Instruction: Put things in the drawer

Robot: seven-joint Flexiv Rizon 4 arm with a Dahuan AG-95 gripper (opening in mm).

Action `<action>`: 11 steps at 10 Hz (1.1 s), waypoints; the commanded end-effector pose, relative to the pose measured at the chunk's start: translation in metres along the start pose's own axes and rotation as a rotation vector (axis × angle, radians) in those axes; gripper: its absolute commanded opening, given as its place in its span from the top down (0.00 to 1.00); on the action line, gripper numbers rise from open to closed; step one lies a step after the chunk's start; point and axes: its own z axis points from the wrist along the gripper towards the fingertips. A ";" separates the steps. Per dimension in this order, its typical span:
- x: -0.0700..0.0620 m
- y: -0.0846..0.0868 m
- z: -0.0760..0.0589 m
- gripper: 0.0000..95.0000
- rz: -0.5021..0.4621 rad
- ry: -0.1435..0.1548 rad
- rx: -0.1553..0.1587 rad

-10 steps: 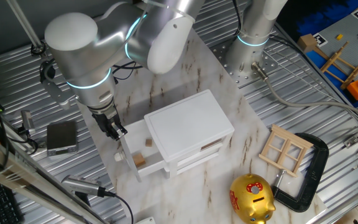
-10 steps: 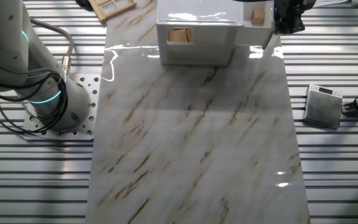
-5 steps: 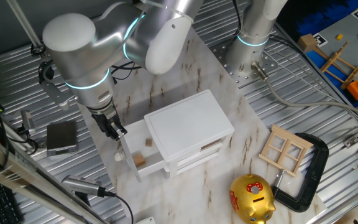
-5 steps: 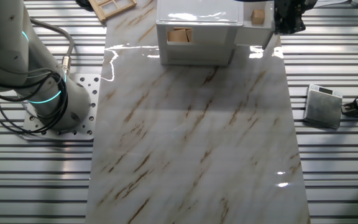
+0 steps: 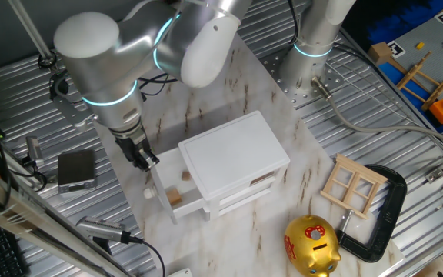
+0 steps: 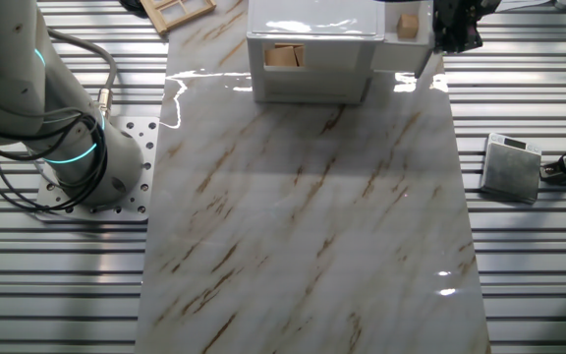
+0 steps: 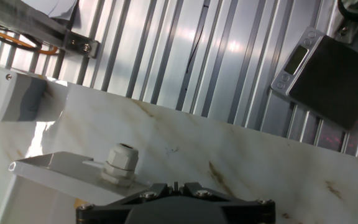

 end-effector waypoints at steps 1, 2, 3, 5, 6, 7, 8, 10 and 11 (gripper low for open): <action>0.011 0.004 0.000 1.00 -0.011 0.001 -0.008; 0.017 0.006 0.000 1.00 -0.011 0.003 -0.012; 0.021 0.009 0.000 1.00 -0.009 0.005 -0.014; 0.031 0.016 0.003 1.00 -0.003 0.005 -0.020; 0.032 0.017 0.004 1.00 -0.002 0.006 -0.020; 0.036 0.024 0.006 1.00 0.002 0.009 -0.027; 0.037 0.026 0.007 1.00 0.002 0.010 -0.027; 0.040 0.030 0.003 1.00 -0.004 0.024 -0.035; 0.043 0.032 0.003 1.00 -0.007 0.024 -0.038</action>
